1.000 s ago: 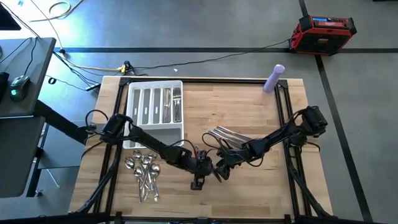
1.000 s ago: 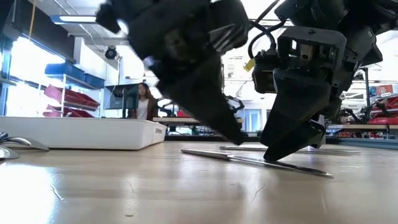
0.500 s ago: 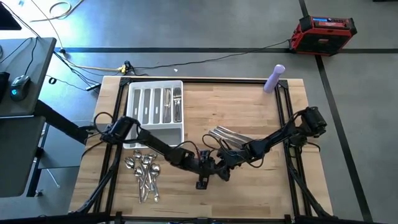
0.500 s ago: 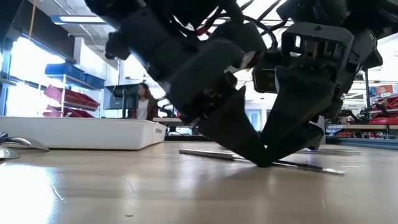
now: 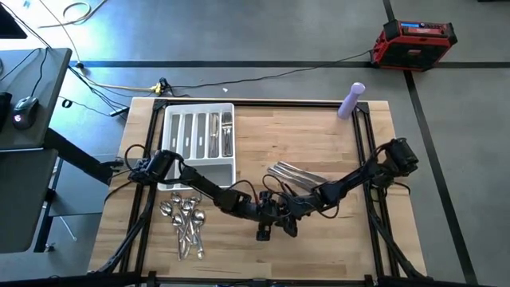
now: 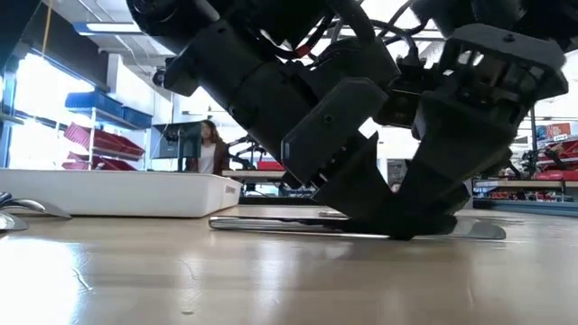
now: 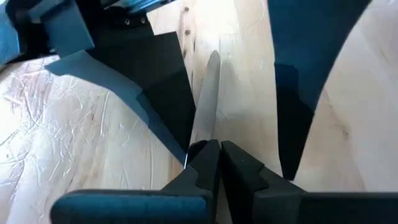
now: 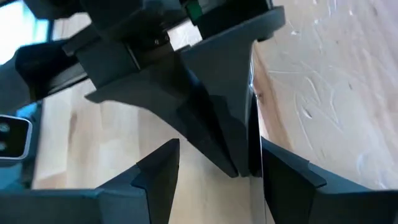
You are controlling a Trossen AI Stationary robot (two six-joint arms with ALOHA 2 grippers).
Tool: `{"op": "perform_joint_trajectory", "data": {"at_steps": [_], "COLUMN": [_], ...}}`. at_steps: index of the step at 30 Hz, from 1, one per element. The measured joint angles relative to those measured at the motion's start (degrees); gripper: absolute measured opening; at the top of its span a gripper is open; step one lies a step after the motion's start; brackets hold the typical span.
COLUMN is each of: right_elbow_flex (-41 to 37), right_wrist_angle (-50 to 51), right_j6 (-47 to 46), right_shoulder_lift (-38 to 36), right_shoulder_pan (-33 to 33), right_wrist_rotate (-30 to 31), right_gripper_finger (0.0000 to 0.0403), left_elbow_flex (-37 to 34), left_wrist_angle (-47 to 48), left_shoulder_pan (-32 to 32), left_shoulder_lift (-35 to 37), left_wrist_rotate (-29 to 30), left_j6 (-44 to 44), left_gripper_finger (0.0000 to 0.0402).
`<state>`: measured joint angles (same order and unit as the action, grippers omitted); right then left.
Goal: Sort silverware
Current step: Put the knife in the silverware tray
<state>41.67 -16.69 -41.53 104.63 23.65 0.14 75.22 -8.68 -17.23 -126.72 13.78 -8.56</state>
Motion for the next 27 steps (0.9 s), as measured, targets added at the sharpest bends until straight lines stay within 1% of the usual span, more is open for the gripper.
{"op": "perform_joint_trajectory", "data": {"at_steps": [3, 6, 9, 13, 14, 18, 21, 24, 27], "right_elbow_flex": [0.2, 0.3, 0.3, 0.3, 0.3, 0.3, 0.4, 1.9, 5.7], "right_wrist_angle": [4.9, 8.5, 9.9, 11.7, 11.9, 12.8, 13.3, 15.9, 23.2], "right_j6": [0.3, 1.2, 2.7, 4.0, 4.2, 4.2, 4.6, 7.3, 9.9], "right_shoulder_lift": [-0.1, -0.3, -0.4, -0.5, -0.5, -0.6, -0.7, -0.7, -0.5], "right_shoulder_pan": [0.4, 0.5, 0.5, 0.4, 0.4, 0.4, 0.5, 1.2, 2.5], "right_wrist_rotate": [0.9, 1.2, 1.5, 1.4, 1.4, 1.5, 0.9, 1.1, 3.8], "right_gripper_finger": [0.0172, 0.0142, 0.0098, 0.0021, 0.0011, 0.0003, 0.0000, 0.0000, 0.0000], "left_elbow_flex": [0.0, 0.0, 0.0, 0.0, 0.0, -0.1, 1.1, 1.2, 1.1], "left_wrist_angle": [-0.2, 0.4, 0.4, 0.2, 0.5, 2.8, 4.8, 10.8, 18.4], "left_shoulder_pan": [0.0, 0.0, 0.1, 0.1, 0.1, -0.8, -1.7, -2.8, -3.6], "left_shoulder_lift": [0.0, 0.0, 0.0, 0.3, 0.6, 3.4, 7.3, 10.7, 11.9], "left_wrist_rotate": [0.4, 0.8, 0.9, 0.9, 0.7, 1.7, 3.0, 3.8, 3.7], "left_j6": [0.1, -0.3, -0.6, -1.0, -1.0, -0.9, 1.2, 2.0, -0.6], "left_gripper_finger": [0.0000, 0.0000, 0.0000, 0.0000, 0.0000, 0.0000, 0.0000, 0.0000, 0.0005]}}
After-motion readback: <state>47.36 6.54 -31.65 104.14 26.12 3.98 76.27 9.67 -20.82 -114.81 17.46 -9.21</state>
